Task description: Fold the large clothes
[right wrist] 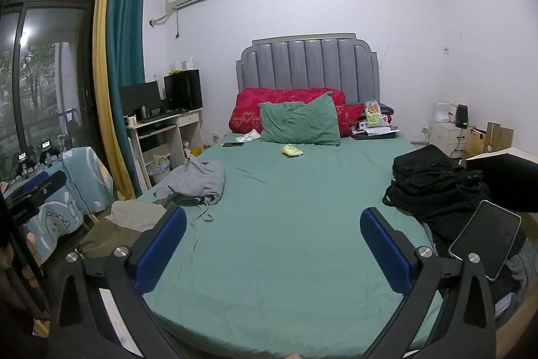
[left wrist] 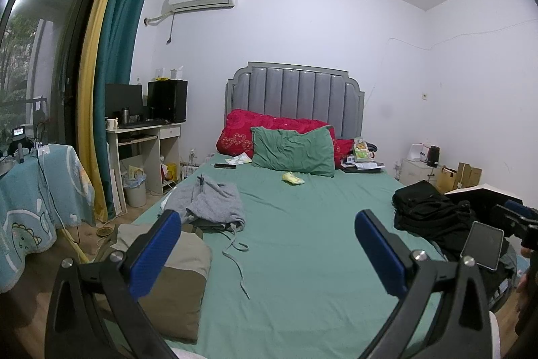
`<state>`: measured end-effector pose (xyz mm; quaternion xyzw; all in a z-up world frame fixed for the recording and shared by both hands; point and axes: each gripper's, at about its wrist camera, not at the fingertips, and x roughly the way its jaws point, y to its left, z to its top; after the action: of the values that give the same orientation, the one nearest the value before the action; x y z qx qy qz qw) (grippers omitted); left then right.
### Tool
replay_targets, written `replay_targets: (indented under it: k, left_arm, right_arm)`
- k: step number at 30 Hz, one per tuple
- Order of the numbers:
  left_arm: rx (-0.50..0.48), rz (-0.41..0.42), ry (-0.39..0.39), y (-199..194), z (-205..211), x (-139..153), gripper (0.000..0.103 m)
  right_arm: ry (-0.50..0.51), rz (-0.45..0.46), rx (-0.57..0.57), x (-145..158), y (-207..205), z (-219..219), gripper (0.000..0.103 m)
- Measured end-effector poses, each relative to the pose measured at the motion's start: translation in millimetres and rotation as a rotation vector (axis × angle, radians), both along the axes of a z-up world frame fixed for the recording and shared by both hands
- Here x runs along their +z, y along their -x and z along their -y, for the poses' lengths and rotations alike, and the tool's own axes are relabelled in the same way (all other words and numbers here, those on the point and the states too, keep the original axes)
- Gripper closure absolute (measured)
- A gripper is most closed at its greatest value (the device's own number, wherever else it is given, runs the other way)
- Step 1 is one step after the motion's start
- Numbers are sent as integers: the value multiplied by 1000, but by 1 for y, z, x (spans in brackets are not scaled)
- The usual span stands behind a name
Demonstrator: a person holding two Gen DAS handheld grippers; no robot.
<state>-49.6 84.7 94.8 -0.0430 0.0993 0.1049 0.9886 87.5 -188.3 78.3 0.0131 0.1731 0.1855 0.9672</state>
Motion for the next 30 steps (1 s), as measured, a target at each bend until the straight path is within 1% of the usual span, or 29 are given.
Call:
replay_targets:
  k: [30]
  left_arm:
    - [-5,0,-1,-2,4,-4,0]
  right_arm:
    - [6,-8,1,-3,-1,-2,1]
